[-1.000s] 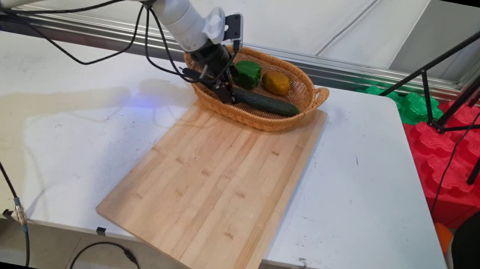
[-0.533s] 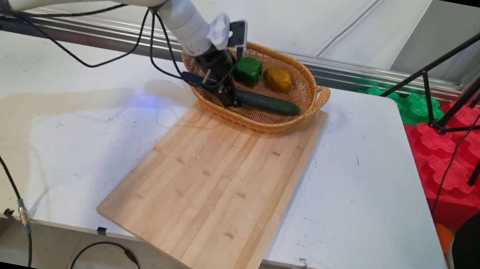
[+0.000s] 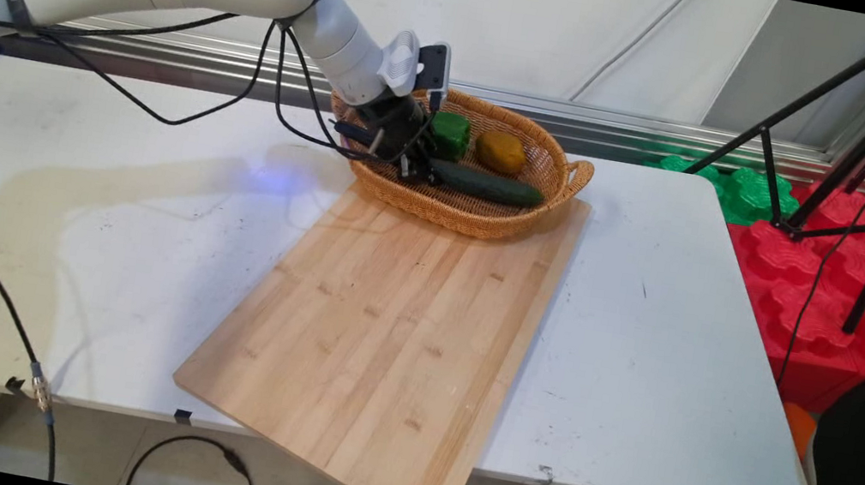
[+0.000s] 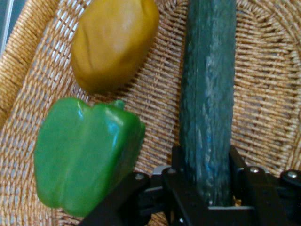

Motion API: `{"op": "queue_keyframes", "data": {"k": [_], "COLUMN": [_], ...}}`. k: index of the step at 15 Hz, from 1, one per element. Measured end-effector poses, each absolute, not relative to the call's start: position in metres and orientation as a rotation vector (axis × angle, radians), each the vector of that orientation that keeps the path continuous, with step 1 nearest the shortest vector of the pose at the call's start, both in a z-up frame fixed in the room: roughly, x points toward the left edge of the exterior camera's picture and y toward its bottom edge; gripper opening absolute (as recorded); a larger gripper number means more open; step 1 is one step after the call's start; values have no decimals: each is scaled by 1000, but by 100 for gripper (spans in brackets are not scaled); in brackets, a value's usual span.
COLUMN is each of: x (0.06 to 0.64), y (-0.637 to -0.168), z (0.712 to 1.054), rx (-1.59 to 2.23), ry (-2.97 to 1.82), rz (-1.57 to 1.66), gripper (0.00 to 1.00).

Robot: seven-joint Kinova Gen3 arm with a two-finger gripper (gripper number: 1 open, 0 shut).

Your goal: Place the picked object on the cutting board

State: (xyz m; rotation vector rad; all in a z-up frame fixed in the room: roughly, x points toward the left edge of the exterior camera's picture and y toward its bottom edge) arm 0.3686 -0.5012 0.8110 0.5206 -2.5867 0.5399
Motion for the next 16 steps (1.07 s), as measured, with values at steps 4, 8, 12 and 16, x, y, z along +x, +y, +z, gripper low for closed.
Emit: {"op": "queue_keyframes", "data": {"k": [4, 8, 12, 16], "x": [367, 369, 371, 377], "y": [-507, -508, -505, -498], "z": [811, 812, 819, 829], "rx": [498, 487, 473, 475], "ry": [-2591, -2590, -2582, -2564], "rz": [551, 559, 568, 576], "gripper": [0, 0, 0, 0]}}
